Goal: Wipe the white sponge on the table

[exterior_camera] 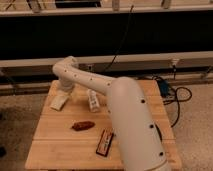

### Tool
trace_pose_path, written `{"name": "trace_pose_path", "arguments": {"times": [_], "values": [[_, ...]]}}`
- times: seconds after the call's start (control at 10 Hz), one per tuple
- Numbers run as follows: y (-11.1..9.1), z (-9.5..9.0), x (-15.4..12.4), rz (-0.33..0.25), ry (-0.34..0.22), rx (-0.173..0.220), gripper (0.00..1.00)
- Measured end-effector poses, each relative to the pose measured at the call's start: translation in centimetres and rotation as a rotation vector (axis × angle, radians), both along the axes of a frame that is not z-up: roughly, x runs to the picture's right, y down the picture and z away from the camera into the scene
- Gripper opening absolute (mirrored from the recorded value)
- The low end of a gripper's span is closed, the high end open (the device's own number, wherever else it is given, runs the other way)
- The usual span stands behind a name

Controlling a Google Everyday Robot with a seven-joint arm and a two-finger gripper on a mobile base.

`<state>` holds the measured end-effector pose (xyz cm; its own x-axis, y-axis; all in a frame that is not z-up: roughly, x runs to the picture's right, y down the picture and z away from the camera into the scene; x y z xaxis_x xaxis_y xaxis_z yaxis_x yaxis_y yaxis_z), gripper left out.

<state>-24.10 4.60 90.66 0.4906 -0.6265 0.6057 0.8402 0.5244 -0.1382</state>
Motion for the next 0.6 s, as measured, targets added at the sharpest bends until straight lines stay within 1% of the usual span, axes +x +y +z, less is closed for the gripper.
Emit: {"name": "trace_pose_path", "arguments": {"times": [0.6], "values": [[0.75, 1.15, -0.71, -0.02, -0.003, 0.004, 0.8]]}}
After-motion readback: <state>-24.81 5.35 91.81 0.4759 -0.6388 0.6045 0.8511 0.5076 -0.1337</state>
